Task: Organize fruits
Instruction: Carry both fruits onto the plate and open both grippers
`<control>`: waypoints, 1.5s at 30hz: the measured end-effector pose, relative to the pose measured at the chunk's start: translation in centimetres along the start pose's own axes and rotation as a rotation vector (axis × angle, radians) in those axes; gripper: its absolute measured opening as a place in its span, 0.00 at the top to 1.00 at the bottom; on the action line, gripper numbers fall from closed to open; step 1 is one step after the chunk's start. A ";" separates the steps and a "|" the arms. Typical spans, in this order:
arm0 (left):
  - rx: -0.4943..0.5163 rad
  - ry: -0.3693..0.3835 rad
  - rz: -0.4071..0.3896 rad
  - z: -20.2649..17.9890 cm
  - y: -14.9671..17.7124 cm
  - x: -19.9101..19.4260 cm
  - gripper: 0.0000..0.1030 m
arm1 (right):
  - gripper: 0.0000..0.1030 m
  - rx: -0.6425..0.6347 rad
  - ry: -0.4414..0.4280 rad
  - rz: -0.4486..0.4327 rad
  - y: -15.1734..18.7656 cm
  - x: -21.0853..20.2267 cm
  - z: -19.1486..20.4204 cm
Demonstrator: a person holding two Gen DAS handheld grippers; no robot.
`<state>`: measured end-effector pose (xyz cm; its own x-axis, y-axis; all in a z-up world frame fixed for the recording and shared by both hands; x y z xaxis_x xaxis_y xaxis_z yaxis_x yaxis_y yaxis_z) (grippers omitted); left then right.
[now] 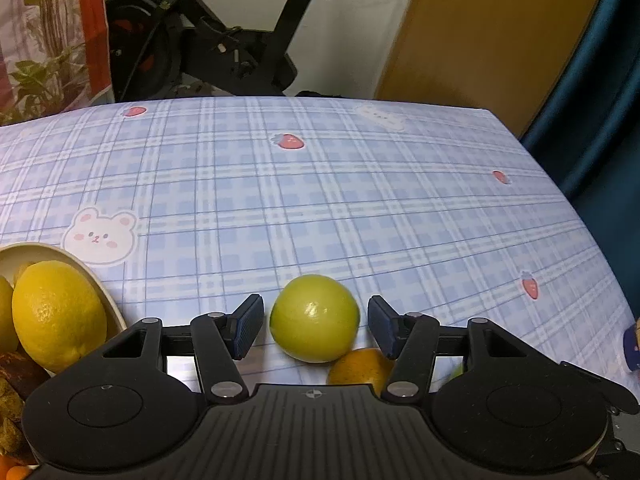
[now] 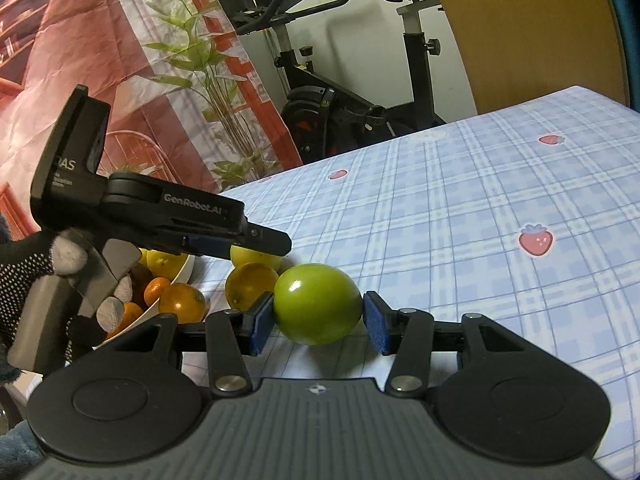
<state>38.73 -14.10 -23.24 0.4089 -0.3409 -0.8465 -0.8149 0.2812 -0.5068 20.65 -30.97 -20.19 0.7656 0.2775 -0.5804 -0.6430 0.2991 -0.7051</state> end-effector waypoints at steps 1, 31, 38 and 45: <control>-0.003 0.001 0.000 0.1 0.1 0.1 0.42 | 0.51 0.003 0.000 0.003 0.0 0.0 0.0; -0.102 -0.035 -0.179 7.6 1.4 -13.3 0.52 | 0.51 -0.018 0.014 0.010 -1.5 0.3 2.0; -0.168 -0.097 -0.174 11.4 3.8 -15.8 0.52 | 0.51 -0.127 -0.040 0.029 -2.9 1.9 6.5; -0.152 -0.127 -0.141 13.2 6.4 -15.2 0.52 | 0.51 -0.279 -0.112 0.092 -2.7 5.2 13.1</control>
<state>32.70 4.77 -15.74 0.5635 -0.2494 -0.7876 -0.7945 0.0977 -0.5994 26.01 -18.41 -15.99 0.6876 0.3953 -0.6090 -0.6664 0.0106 -0.7455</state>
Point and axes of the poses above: each gripper's, at about its wrist camera, not at the fingertips, and x roughly the way its jaws point, z to its left, y to its underside, the point moved 3 cm from there along x, roughly the way its jaws point, and after that the axes turned 6 degrees about z, right-handed, at the moved point
